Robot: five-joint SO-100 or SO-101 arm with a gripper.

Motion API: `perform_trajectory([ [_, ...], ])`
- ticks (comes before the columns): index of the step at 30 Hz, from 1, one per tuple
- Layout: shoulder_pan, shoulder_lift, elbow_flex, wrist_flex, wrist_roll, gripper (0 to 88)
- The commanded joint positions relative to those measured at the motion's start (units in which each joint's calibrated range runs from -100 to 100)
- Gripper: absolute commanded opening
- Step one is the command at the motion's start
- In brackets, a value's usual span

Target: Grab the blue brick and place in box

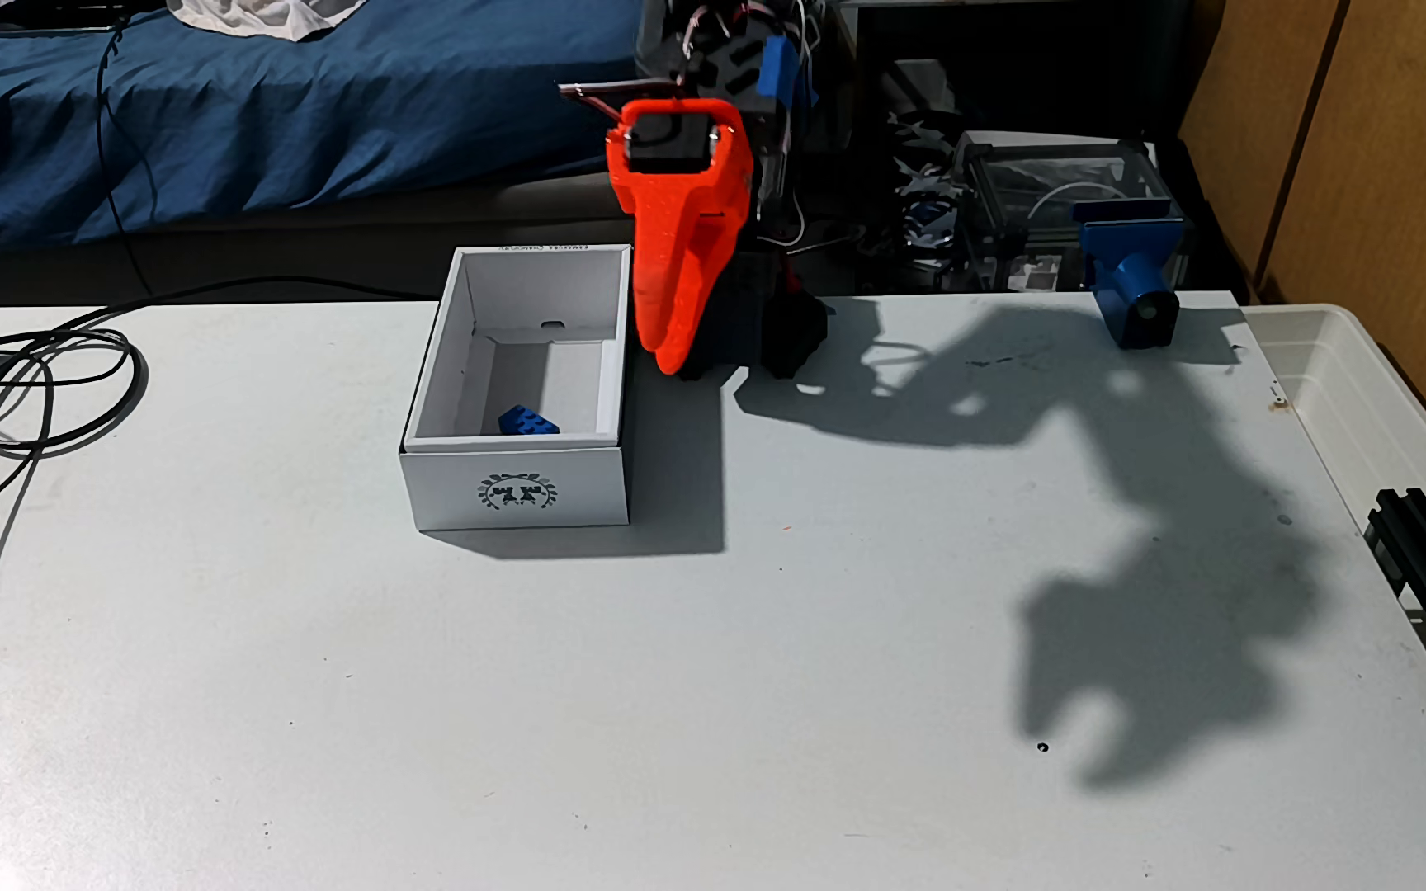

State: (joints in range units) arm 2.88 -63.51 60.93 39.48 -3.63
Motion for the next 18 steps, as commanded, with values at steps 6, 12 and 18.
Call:
perform_trajectory([
  [6,-5.5,-18.6,16.3,-11.1,1.0,11.4],
  [12,-10.7,-28.5,24.0,-10.2,1.2,12.1],
  [18,-11.3,-35.5,30.8,-4.2,2.6,12.3],
])
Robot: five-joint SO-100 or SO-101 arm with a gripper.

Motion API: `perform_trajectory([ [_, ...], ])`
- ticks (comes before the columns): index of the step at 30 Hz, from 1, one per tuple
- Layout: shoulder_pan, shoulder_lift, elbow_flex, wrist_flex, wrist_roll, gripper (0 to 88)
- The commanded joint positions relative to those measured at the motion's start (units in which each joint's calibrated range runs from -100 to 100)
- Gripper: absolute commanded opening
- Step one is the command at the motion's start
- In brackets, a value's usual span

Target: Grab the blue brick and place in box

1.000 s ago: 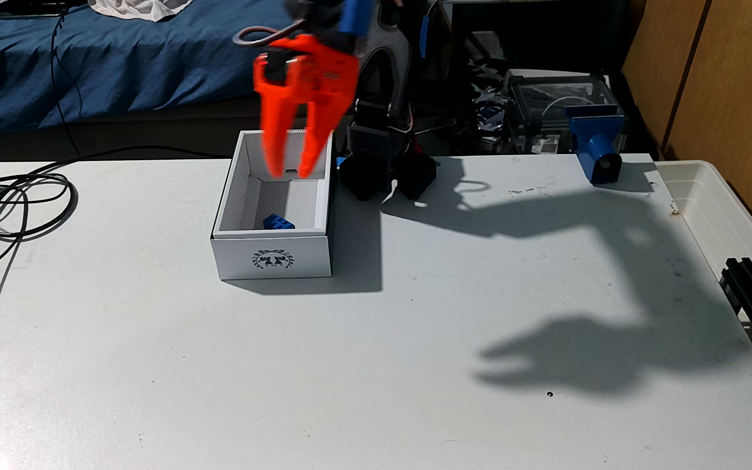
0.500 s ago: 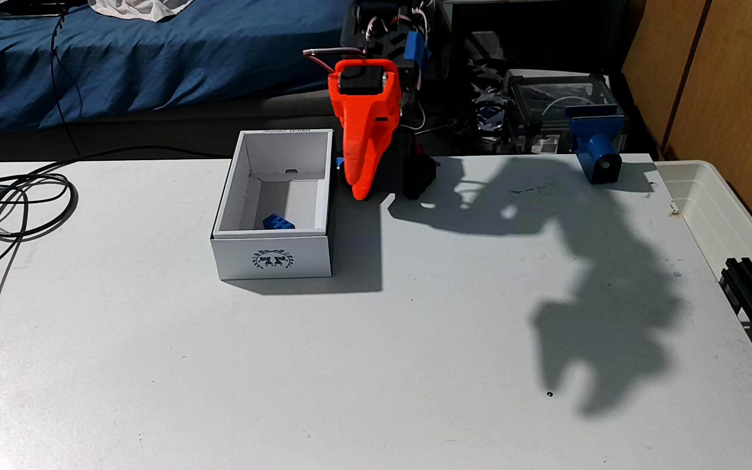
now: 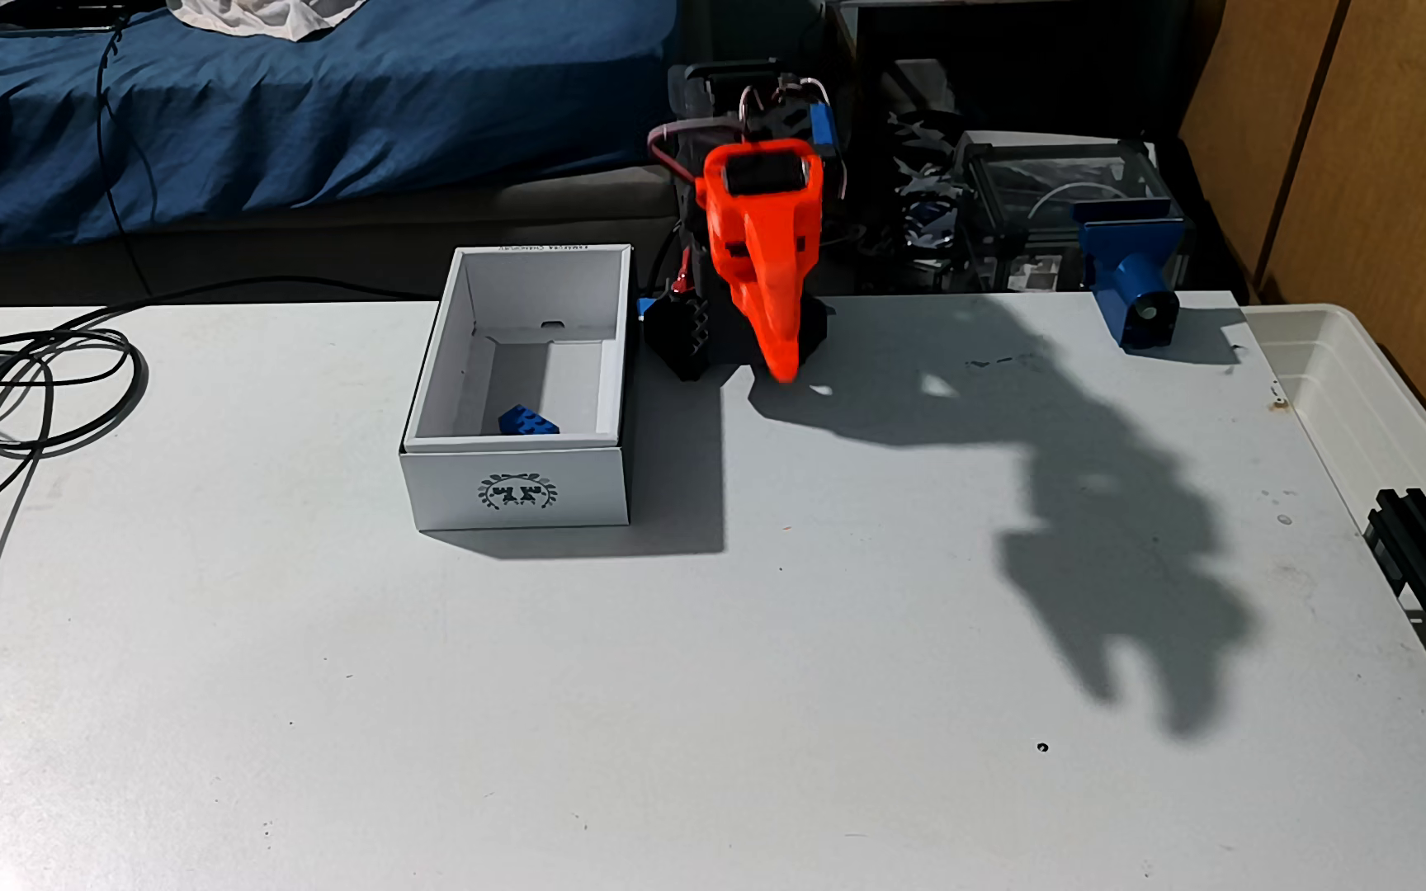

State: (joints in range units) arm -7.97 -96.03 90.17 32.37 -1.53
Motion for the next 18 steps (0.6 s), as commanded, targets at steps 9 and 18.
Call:
perform_trajectory([
  [9,1.3,-4.0,3.0,14.8,0.5,11.8],
  [18,3.5,-4.0,2.7,25.7,1.0,11.6],
])
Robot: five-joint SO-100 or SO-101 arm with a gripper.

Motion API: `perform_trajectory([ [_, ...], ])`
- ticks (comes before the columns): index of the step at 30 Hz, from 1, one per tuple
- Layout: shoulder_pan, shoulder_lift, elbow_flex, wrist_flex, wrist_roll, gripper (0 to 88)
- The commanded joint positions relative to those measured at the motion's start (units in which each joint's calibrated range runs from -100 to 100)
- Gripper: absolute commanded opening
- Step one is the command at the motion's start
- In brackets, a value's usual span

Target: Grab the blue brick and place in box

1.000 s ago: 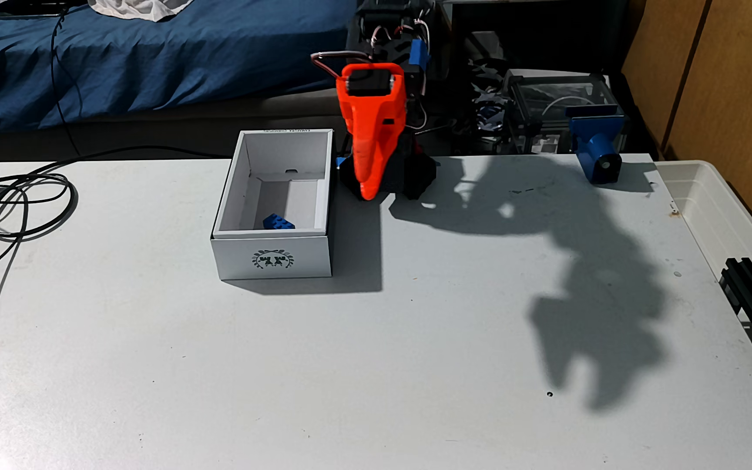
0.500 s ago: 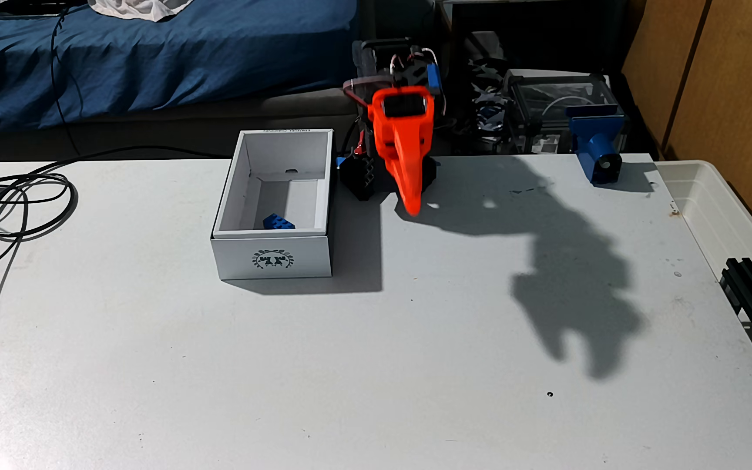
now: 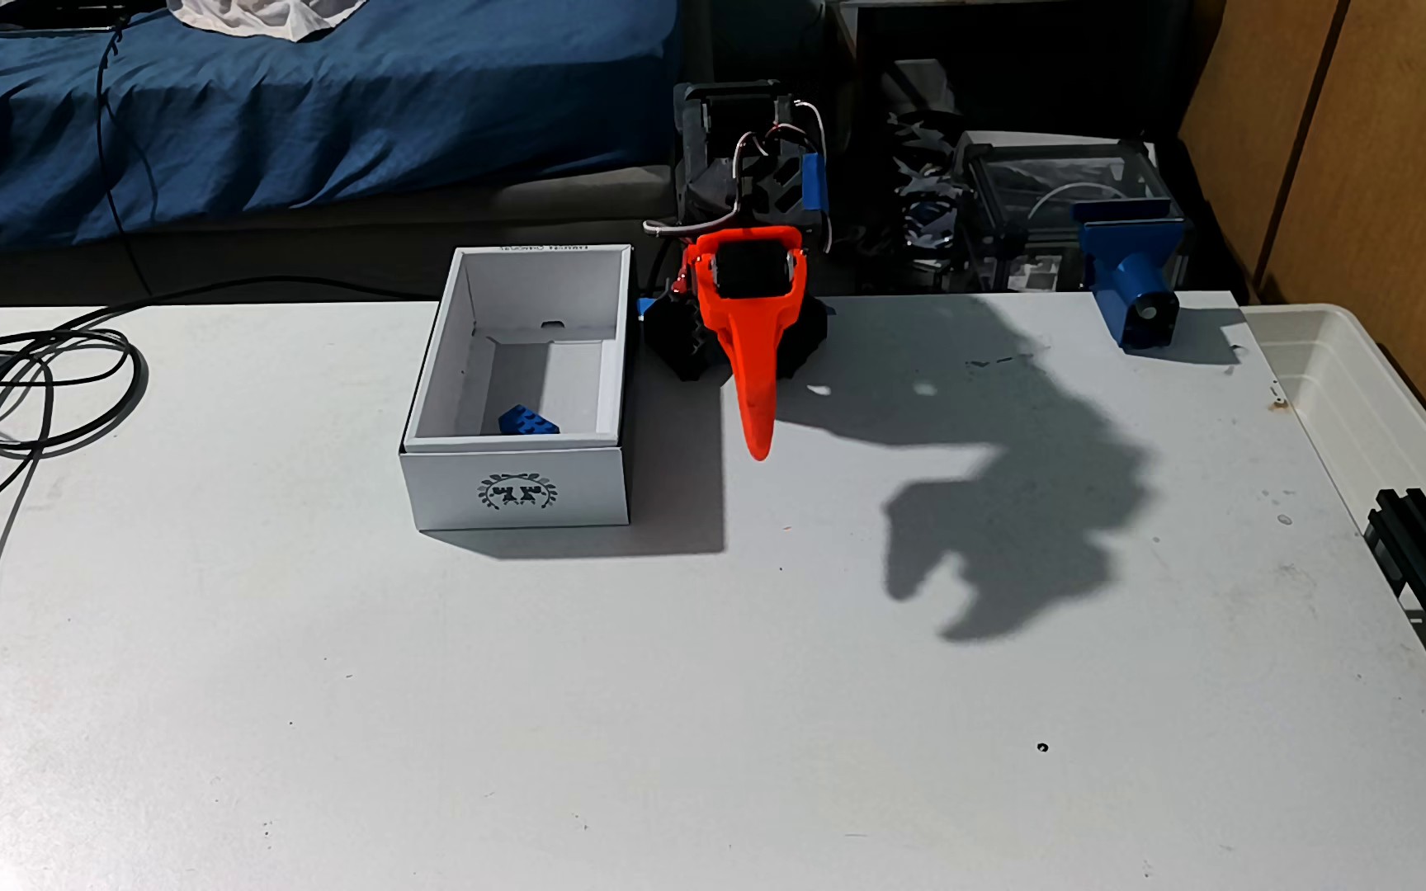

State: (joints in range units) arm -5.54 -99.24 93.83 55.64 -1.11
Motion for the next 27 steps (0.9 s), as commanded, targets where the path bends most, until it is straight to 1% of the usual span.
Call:
perform_trajectory([
  [1,1.1,-0.8,-0.9,3.3,0.8,11.6],
  [8,1.1,-0.8,-0.3,8.3,1.0,11.5],
  [17,1.1,-0.8,0.0,11.4,1.0,11.4],
  [19,1.1,-0.8,0.4,11.4,1.0,9.2],
  [22,1.1,-0.8,0.6,11.4,1.0,0.6],
  [27,1.1,-0.8,0.8,11.3,1.0,0.8],
])
